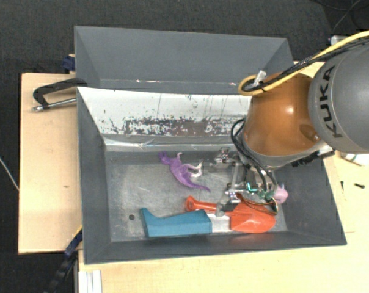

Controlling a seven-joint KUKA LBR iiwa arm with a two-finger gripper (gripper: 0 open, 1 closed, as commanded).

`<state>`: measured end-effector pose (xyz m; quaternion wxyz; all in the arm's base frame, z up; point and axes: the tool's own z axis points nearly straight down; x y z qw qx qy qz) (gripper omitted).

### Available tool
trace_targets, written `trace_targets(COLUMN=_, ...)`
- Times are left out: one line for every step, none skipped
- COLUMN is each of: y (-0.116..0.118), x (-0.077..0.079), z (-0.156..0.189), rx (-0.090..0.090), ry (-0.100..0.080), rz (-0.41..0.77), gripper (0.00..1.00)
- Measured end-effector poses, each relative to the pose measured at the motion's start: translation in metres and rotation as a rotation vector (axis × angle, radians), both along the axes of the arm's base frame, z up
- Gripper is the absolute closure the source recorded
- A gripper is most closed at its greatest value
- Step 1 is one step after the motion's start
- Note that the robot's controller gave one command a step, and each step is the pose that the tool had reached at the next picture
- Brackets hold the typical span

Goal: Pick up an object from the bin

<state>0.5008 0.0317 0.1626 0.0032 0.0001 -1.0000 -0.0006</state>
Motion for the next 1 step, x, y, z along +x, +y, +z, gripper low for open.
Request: trace_targets(y=-0.0001, x=0.0019, z=0.0041, rx=0.000, ry=-0.008, rz=0.000, gripper=0.00)
